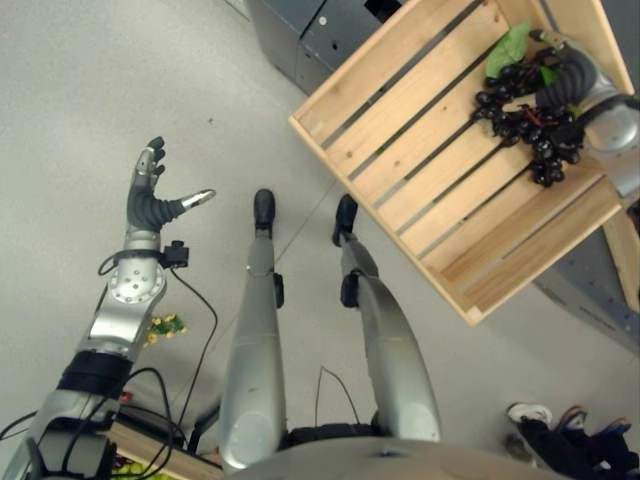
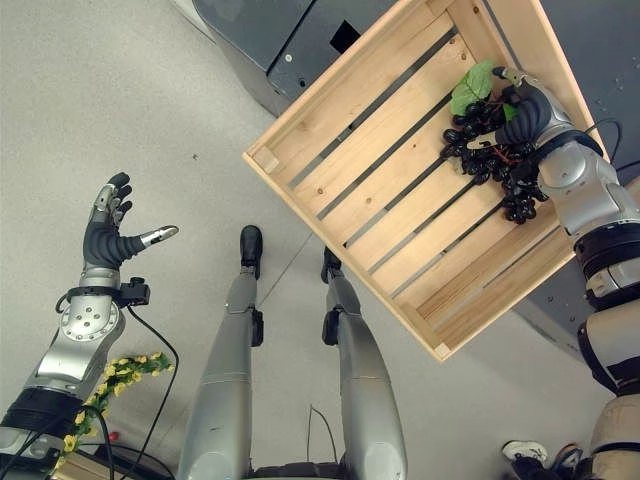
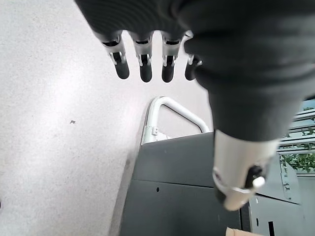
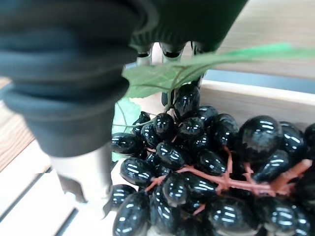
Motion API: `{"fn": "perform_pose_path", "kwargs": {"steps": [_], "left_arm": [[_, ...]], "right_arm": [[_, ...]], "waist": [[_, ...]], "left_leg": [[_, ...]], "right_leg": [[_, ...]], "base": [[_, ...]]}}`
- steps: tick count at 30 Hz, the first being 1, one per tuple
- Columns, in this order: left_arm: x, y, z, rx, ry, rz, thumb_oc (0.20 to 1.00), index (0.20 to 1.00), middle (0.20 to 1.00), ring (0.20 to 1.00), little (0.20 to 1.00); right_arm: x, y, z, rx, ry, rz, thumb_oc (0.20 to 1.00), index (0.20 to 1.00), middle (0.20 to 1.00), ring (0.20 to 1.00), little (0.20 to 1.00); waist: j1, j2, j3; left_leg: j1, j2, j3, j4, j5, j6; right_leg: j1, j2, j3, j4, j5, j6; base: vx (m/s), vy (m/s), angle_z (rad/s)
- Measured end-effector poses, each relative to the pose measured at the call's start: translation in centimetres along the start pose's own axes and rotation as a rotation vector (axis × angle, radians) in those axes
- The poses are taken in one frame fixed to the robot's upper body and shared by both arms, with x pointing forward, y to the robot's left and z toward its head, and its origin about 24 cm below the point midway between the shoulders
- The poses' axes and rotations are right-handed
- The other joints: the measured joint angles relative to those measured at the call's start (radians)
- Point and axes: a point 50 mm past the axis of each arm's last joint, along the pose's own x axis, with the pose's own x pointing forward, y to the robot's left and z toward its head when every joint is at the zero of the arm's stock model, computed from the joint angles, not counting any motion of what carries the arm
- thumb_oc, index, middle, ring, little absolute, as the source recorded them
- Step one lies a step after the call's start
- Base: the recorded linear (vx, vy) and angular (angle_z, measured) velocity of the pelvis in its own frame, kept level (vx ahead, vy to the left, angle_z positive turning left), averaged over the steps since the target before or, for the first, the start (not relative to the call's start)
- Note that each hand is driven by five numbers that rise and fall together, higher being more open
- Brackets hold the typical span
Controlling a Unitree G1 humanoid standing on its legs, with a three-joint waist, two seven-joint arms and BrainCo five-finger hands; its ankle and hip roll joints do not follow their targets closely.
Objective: Pick up the fruits from the basket on one side to the basket on the other side
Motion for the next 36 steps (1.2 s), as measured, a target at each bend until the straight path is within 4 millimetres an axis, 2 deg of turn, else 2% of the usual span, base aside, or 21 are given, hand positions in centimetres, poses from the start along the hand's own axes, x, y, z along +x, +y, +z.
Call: {"fn": "perform_pose_path", "kwargs": {"steps": [7,21,23,26,36], "left_arm": [[0.0,0.1,0.0,0.008,0.0,-0.007,1.0,1.0,1.0,1.0,1.0],[-0.1,0.0,-0.1,-0.006,0.003,0.001,1.0,1.0,1.0,1.0,1.0],[-0.1,-0.1,-0.1,-0.015,0.006,0.004,1.0,1.0,1.0,1.0,1.0],[-0.1,-0.2,-0.1,-0.016,0.005,0.001,1.0,1.0,1.0,1.0,1.0],[-0.1,-0.1,-0.1,-0.003,0.002,-0.029,1.0,1.0,1.0,1.0,1.0]], "right_arm": [[-0.3,0.0,-1.2,0.005,0.046,-0.007,1.0,1.0,1.0,1.0,1.0],[-0.2,-0.2,0.0,-0.011,-0.003,0.004,1.0,1.0,1.0,1.0,1.0],[-0.9,-0.9,0.3,-0.097,-0.036,0.049,1.0,1.0,1.0,1.0,1.0],[-1.7,-1.9,-0.4,-0.192,-0.023,0.106,1.0,1.0,1.0,1.0,1.0],[-2.0,-2.3,0.1,-0.309,-0.024,0.241,1.0,1.0,1.0,1.0,1.0]], "waist": [[-0.002,0.0,0.0],[-0.025,0.0,0.0],[-0.024,0.0,0.0],[-0.029,0.0,0.0],[-0.029,0.0,0.0]], "left_leg": [[0.002,0.001,0.006,-0.001,-0.001,0.0],[-0.004,0.001,0.008,-0.007,-0.002,0.0],[-0.005,0.002,0.007,-0.009,-0.003,-0.003],[-0.005,0.003,0.006,-0.01,-0.004,-0.003],[-0.008,0.003,0.001,-0.01,-0.005,-0.003]], "right_leg": [[0.0,0.001,0.004,0.0,0.0,0.0],[-0.01,0.001,0.01,-0.002,0.0,0.001],[-0.012,0.003,0.01,-0.004,0.0,0.001],[-0.012,0.004,0.009,-0.004,0.0,0.001],[-0.012,0.004,0.003,-0.004,0.0,0.001]], "base": [[0.0,-0.002,0.0],[0.0,-0.002,0.0],[0.0,-0.018,-0.01],[0.0,0.0,0.0],[0.01,-0.006,0.0]]}}
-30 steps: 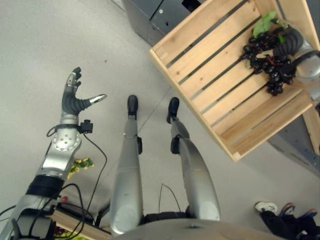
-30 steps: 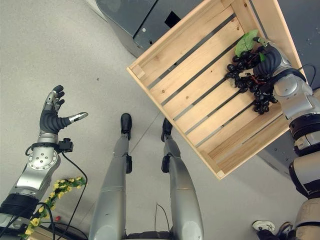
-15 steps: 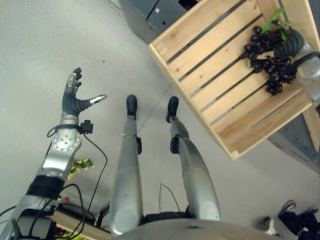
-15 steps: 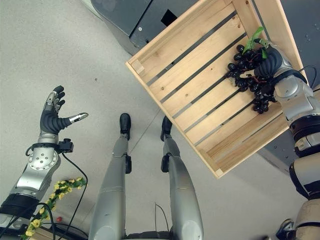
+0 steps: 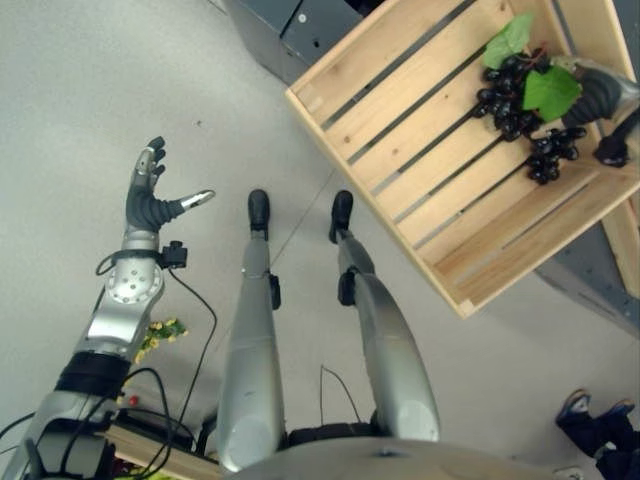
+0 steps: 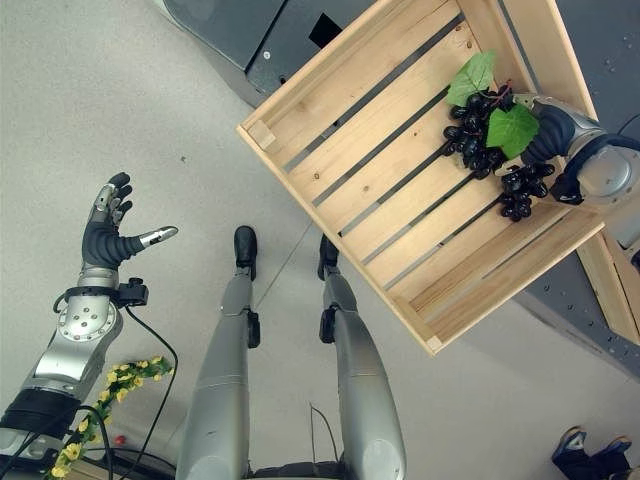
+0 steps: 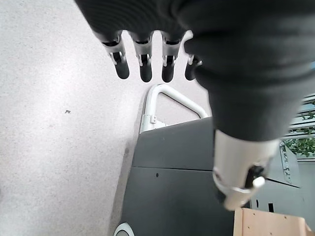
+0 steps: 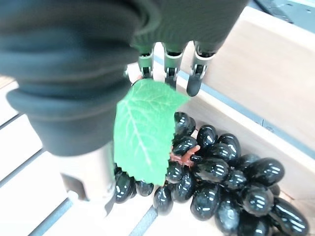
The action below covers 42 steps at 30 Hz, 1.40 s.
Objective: Pick up the fruits from the basket on one side to the basket on the other side
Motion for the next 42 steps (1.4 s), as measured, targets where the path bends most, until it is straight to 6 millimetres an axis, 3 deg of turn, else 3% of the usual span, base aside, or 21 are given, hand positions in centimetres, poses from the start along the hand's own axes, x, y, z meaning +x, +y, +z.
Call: {"fn": "perform_pose_path", "kwargs": {"steps": [1,2,3,4,5,6,11,21,23,25,26,27,37,42], "left_arm": [[0.0,0.0,0.0,0.0,0.0,-0.006,1.0,1.0,1.0,1.0,1.0],[0.0,0.0,0.0,0.004,-0.001,-0.009,1.0,1.0,1.0,1.0,1.0],[0.0,0.1,0.0,0.007,-0.001,-0.01,1.0,1.0,1.0,1.0,1.0],[0.0,0.1,0.1,0.009,-0.002,-0.015,1.0,1.0,1.0,1.0,1.0],[0.1,0.1,0.1,0.01,-0.002,-0.016,1.0,1.0,1.0,1.0,1.0],[0.1,0.2,0.1,0.015,-0.004,-0.019,1.0,1.0,1.0,1.0,1.0],[0.2,0.5,0.2,0.029,-0.009,-0.023,1.0,1.0,1.0,1.0,1.0],[0.2,0.6,0.3,0.034,-0.01,-0.027,1.0,1.0,1.0,1.0,1.0],[0.2,0.6,0.3,0.034,-0.01,-0.028,1.0,1.0,1.0,1.0,1.0],[0.2,0.6,0.3,0.034,-0.01,-0.028,1.0,1.0,1.0,1.0,1.0],[0.2,0.6,0.3,0.034,-0.01,-0.028,1.0,1.0,1.0,1.0,1.0],[0.2,0.6,0.3,0.034,-0.01,-0.028,1.0,1.0,1.0,1.0,1.0],[0.2,0.6,0.3,0.033,-0.011,-0.027,1.0,1.0,1.0,1.0,1.0],[0.2,0.6,0.2,0.033,-0.009,-0.022,1.0,1.0,1.0,1.0,1.0]], "right_arm": [[0.0,-0.2,0.2,-0.01,-0.003,0.011,0.834,0.834,0.834,0.834,0.834],[-0.1,-0.5,0.3,-0.032,-0.002,0.023,0.495,0.495,0.495,0.495,0.495],[-0.1,-0.6,0.5,-0.042,-0.007,0.032,0.495,0.495,0.495,0.495,0.495],[-0.1,-0.9,0.6,-0.068,-0.005,0.046,0.36,0.36,0.36,0.36,0.36],[-0.2,-1.2,0.6,-0.071,-0.006,0.044,0.282,0.282,0.282,0.282,0.282],[-0.1,-1.8,1.1,-0.071,-0.018,0.035,0.341,0.341,0.341,0.341,0.341],[0.0,-2.0,3.0,-0.083,-0.094,0.061,0.473,0.473,0.473,0.473,0.473],[0.1,-1.5,3.5,-0.088,-0.116,0.097,0.492,0.492,0.492,0.492,0.492],[0.1,-1.4,3.6,-0.088,-0.118,0.097,0.533,0.533,0.533,0.533,0.533],[0.1,-1.5,3.6,-0.088,-0.119,0.096,0.636,0.636,0.636,0.636,0.636],[0.1,-1.5,3.6,-0.088,-0.119,0.095,0.846,0.846,0.846,0.846,0.846],[0.1,-1.5,3.6,-0.087,-0.12,0.093,1.0,1.0,1.0,1.0,1.0],[-0.2,-2.0,3.8,-0.055,-0.141,0.039,1.0,1.0,1.0,1.0,1.0],[-0.4,-2.1,2.1,0.01,-0.086,-0.039,1.0,1.0,1.0,1.0,1.0]], "waist": [[0.0,0.0,0.0],[-0.001,0.0,0.0],[-0.001,0.0,0.0],[-0.001,0.0,0.0],[0.0,0.0,0.0],[0.0,0.0,0.0],[0.002,0.0,0.0],[0.002,0.0,0.0],[0.003,0.0,0.0],[0.003,0.0,0.0],[0.003,0.0,0.0],[0.003,0.0,0.0],[0.002,0.0,0.0],[0.003,0.0,0.0]], "left_leg": [[-0.003,0.0,-0.001,0.0,0.0,0.0],[-0.006,0.0,-0.001,0.0,0.0,0.0],[-0.007,0.0,-0.003,0.0,0.0,0.0],[-0.007,0.0,-0.003,0.0,0.0,0.0],[-0.007,0.0,-0.004,0.0,0.0,0.0],[-0.008,-0.001,-0.005,0.0,0.0,0.0],[-0.011,-0.002,-0.007,0.0,0.0,0.0],[-0.012,-0.003,-0.014,0.0,0.0,0.0],[-0.014,-0.003,-0.015,0.0,0.0,0.0],[-0.017,-0.003,-0.016,0.0,0.0,0.0],[-0.018,-0.004,-0.017,0.0,0.0,0.0],[-0.02,-0.004,-0.017,0.0,0.0,0.0],[-0.021,-0.003,-0.017,0.0,0.0,0.0],[-0.021,-0.005,-0.017,0.0,0.0,0.0]], "right_leg": [[-0.002,0.0,0.0,0.0,0.0,0.0],[-0.005,0.0,-0.001,0.0,0.0,0.0],[-0.006,0.0,-0.002,0.0,0.0,0.0],[-0.006,0.0,-0.003,0.0,0.0,0.0],[-0.005,0.0,-0.003,0.0,-0.001,0.0],[-0.006,0.0,-0.004,-0.001,-0.001,0.0],[-0.006,-0.001,-0.006,-0.004,-0.001,-0.001],[-0.006,-0.001,-0.008,-0.004,-0.001,0.0],[-0.008,-0.001,-0.008,-0.004,-0.001,0.0],[-0.011,-0.002,-0.01,-0.004,-0.001,0.0],[-0.012,-0.002,-0.01,-0.004,-0.001,0.0],[-0.014,-0.002,-0.01,-0.004,-0.001,-0.001],[-0.016,-0.001,-0.01,-0.004,-0.001,-0.001],[-0.016,-0.003,-0.009,-0.003,-0.001,-0.001]], "base": [[0.0,0.0,0.0],[0.0,0.0,0.0],[0.0,0.0,0.0],[0.0,0.0,0.0],[0.0,0.0,0.0],[0.0,0.0,0.0],[0.0,0.0,0.0],[0.0,0.0,0.0],[0.0,0.0,0.0],[0.0,0.0,0.0],[0.0,0.0,0.0],[0.0,0.0,0.0],[0.0,0.0,0.0],[0.0,0.0,0.0]]}}
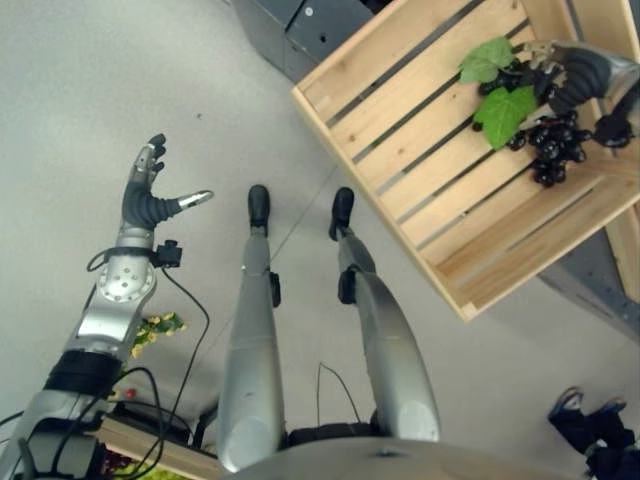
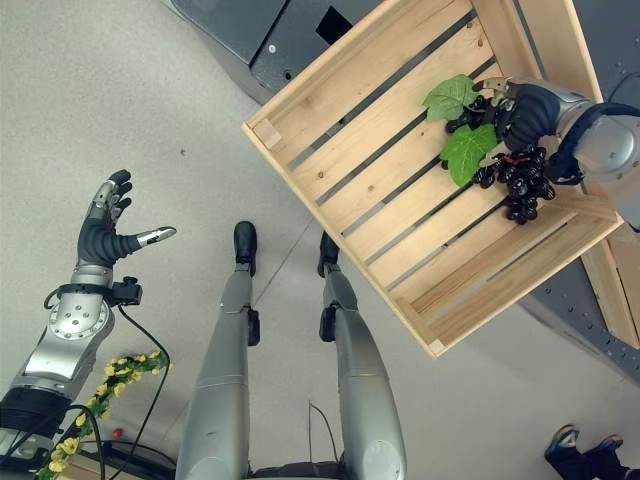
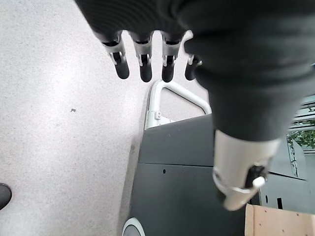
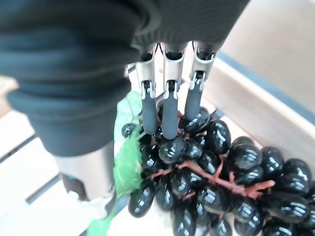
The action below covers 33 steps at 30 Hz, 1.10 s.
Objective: Pick up the fruits from the basket on one side to the basket on the other side
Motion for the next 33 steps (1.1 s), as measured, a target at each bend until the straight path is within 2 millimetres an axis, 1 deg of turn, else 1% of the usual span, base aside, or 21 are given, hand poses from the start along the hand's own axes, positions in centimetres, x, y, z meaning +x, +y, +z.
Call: {"fn": "perform_pose_path", "kwargs": {"steps": [5,6,7,15,18,20,26,33], "left_arm": [[0.0,0.0,0.0,-0.001,-0.001,0.005,1.0,1.0,1.0,1.0,1.0],[0.0,-0.1,0.0,-0.007,0.0,0.009,1.0,1.0,1.0,1.0,1.0],[0.0,-0.1,0.0,-0.008,0.001,0.01,1.0,1.0,1.0,1.0,1.0],[0.1,0.3,0.1,-0.01,-0.006,0.034,1.0,1.0,1.0,1.0,1.0],[-0.1,0.5,0.0,-0.009,0.001,0.041,1.0,1.0,1.0,1.0,1.0],[-0.1,0.6,0.0,-0.012,0.003,0.05,1.0,1.0,1.0,1.0,1.0],[0.0,0.6,0.0,-0.011,0.005,0.049,1.0,1.0,1.0,1.0,1.0],[0.0,0.7,0.0,-0.007,0.005,0.047,1.0,1.0,1.0,1.0,1.0]], "right_arm": [[0.0,0.0,-0.5,0.01,0.022,-0.029,1.0,1.0,1.0,1.0,1.0],[-0.2,0.0,-1.1,0.031,0.04,-0.056,1.0,1.0,1.0,1.0,1.0],[-0.2,0.1,-1.3,0.035,0.046,-0.059,1.0,1.0,1.0,1.0,1.0],[-1.4,1.6,-3.3,0.075,0.105,-0.06,1.0,1.0,1.0,1.0,1.0],[-2.0,2.7,-4.4,0.085,0.138,-0.038,1.0,1.0,1.0,1.0,1.0],[-2.3,3.1,-4.7,0.086,0.151,-0.03,1.0,1.0,1.0,1.0,1.0],[-2.4,3.6,-5.0,0.072,0.161,-0.012,1.0,1.0,1.0,1.0,1.0],[-1.7,3.8,-4.9,0.048,0.172,0.006,1.0,1.0,1.0,1.0,1.0]], "waist": [[-0.001,0.0,0.0],[-0.001,0.0,0.0],[-0.001,0.0,0.0],[-0.005,0.0,0.0],[-0.02,0.0,0.0],[-0.024,0.0,0.0],[-0.029,0.0,0.0],[-0.026,0.0,0.0]], "left_leg": [[0.0,0.002,0.0,0.0,0.0,0.0],[0.0,0.001,0.0,0.0,0.0,0.0],[0.0,0.001,0.0,0.0,0.0,0.0],[0.0,0.001,-0.002,0.002,0.0,0.0],[0.001,0.002,-0.004,0.002,0.0,0.0],[0.001,0.001,-0.005,0.002,0.001,0.001],[0.004,0.003,-0.005,0.003,0.001,0.001],[-0.004,0.002,-0.005,0.003,0.001,0.001]], "right_leg": [[-0.001,0.002,0.001,0.0,0.0,0.0],[-0.001,0.002,0.0,0.0,0.003,-0.004],[-0.001,0.002,0.001,0.0,0.003,-0.004],[0.001,0.001,-0.001,0.001,0.003,-0.004],[0.005,0.001,-0.007,0.001,0.003,-0.003],[0.008,0.0,-0.008,0.0,0.002,-0.003],[0.009,0.002,-0.008,0.0,0.0,0.0],[0.001,0.001,-0.008,-0.001,0.0,0.0]], "base": [[0.0,0.0,0.0],[0.0,0.0,0.0],[0.0,0.0,0.0],[0.0,0.0,0.0],[0.0,-0.008,0.03],[0.0,-0.011,0.02],[0.0,0.0,0.0],[0.0,0.0,0.0]]}}
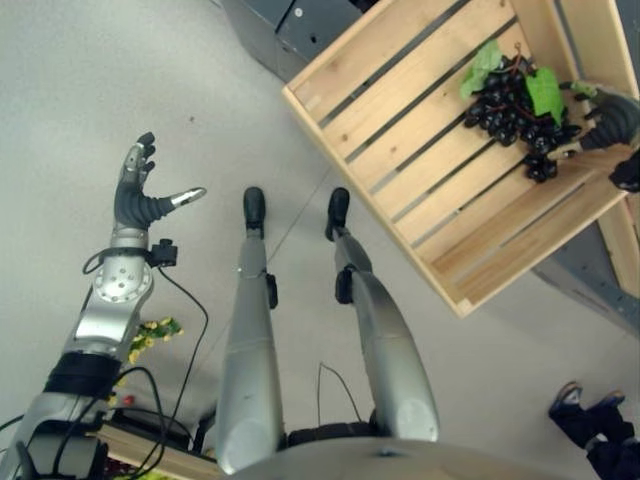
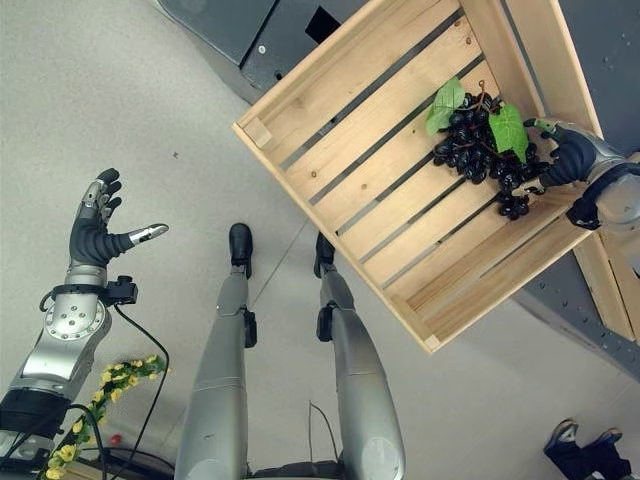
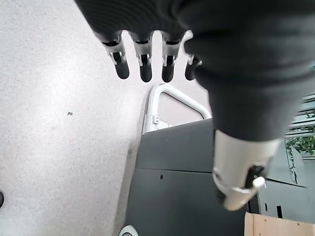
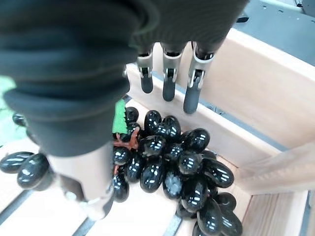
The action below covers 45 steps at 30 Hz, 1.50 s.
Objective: Pick up the fruits from the basket on one side to the basket on the other side
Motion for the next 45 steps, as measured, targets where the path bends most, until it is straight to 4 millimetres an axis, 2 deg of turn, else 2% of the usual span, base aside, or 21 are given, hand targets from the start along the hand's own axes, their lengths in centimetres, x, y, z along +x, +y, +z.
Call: {"fn": "perform_pose_path", "kwargs": {"steps": [8,14,17,22,31,32,33,34,35,45], "left_arm": [[0.2,0.4,0.1,0.019,-0.003,0.001,1.0,1.0,1.0,1.0,1.0],[0.4,0.8,0.3,0.046,-0.012,-0.007,1.0,1.0,1.0,1.0,1.0],[0.4,1.0,0.4,0.056,-0.013,-0.008,1.0,1.0,1.0,1.0,1.0],[0.3,0.6,0.3,0.057,-0.008,-0.025,1.0,1.0,1.0,1.0,1.0],[0.3,0.5,0.2,0.052,-0.007,-0.02,1.0,1.0,1.0,1.0,1.0],[0.3,0.5,0.2,0.051,-0.007,-0.018,1.0,1.0,1.0,1.0,1.0],[0.3,0.5,0.2,0.051,-0.007,-0.016,1.0,1.0,1.0,1.0,1.0],[0.3,0.5,0.2,0.05,-0.007,-0.013,1.0,1.0,1.0,1.0,1.0],[0.2,0.5,0.2,0.048,-0.007,-0.011,1.0,1.0,1.0,1.0,1.0],[0.3,0.5,0.3,0.043,-0.012,0.002,1.0,1.0,1.0,1.0,1.0]], "right_arm": [[1.5,0.2,1.8,0.025,-0.026,-0.005,1.0,1.0,1.0,1.0,1.0],[1.5,0.2,1.6,0.028,-0.017,-0.016,1.0,1.0,1.0,1.0,1.0],[1.5,-1.0,1.8,0.039,-0.019,-0.071,1.0,1.0,1.0,1.0,1.0],[1.6,-1.4,1.9,0.038,-0.019,-0.092,1.0,1.0,1.0,1.0,1.0],[1.7,-2.7,2.3,0.042,-0.023,-0.147,1.0,1.0,1.0,1.0,1.0],[1.7,-2.7,2.3,0.042,-0.023,-0.149,0.909,0.909,0.909,0.909,0.909],[1.8,-2.7,2.4,0.039,-0.024,-0.148,0.529,0.529,0.529,0.529,0.529],[1.8,-2.7,2.4,0.039,-0.023,-0.148,0.401,0.401,0.401,0.401,0.401],[1.8,-2.7,2.5,0.035,-0.024,-0.149,0.2,0.2,0.2,0.2,0.2],[2.0,-3.9,3.2,0.02,-0.03,-0.175,0.2,0.2,0.2,0.2,0.2]], "waist": [[0.005,0.002,0.001],[0.023,0.008,0.005],[0.027,0.01,0.006],[0.025,0.012,0.006],[0.027,0.013,0.005],[0.027,0.013,0.005],[0.027,0.013,0.005],[0.027,0.014,0.005],[0.027,0.017,0.003],[0.033,0.027,0.001]], "left_leg": [[-0.037,0.0,0.0,0.0,0.0,0.0],[-0.046,-0.001,-0.003,0.0,-0.001,-0.002],[-0.062,-0.001,-0.012,0.001,0.004,-0.009],[-0.078,-0.005,-0.024,0.001,0.006,-0.014],[-0.104,-0.004,-0.027,0.004,0.017,-0.021],[-0.104,-0.004,-0.028,0.005,0.017,-0.022],[-0.104,-0.004,-0.028,0.005,0.017,-0.022],[-0.104,-0.004,-0.028,0.005,0.017,-0.022],[-0.105,-0.004,-0.028,0.005,0.017,-0.021],[-0.12,-0.003,-0.031,0.012,0.018,-0.02]], "right_leg": [[-0.044,0.0,0.001,0.01,-0.002,-0.003],[-0.076,-0.004,0.001,0.062,-0.033,-0.006],[-0.105,-0.006,-0.004,0.095,-0.046,-0.013],[-0.138,-0.013,-0.013,0.141,-0.068,-0.015],[-0.175,-0.015,-0.016,0.171,-0.072,-0.02],[-0.175,-0.014,-0.016,0.171,-0.072,-0.02],[-0.175,-0.014,-0.016,0.172,-0.072,-0.02],[-0.175,-0.014,-0.016,0.172,-0.072,-0.02],[-0.175,-0.015,-0.016,0.172,-0.072,-0.02],[-0.188,-0.015,-0.023,0.171,-0.072,-0.021]], "base": [[0.0,-0.012,-0.01],[0.01,-0.046,0.02],[0.01,-0.05,0.05],[0.01,-0.03,0.06],[0.0,-0.004,0.0],[0.0,0.0,0.0],[0.0,0.0,0.0],[0.0,0.0,0.0],[0.0,0.0,0.0],[0.0,0.0,0.0]]}}
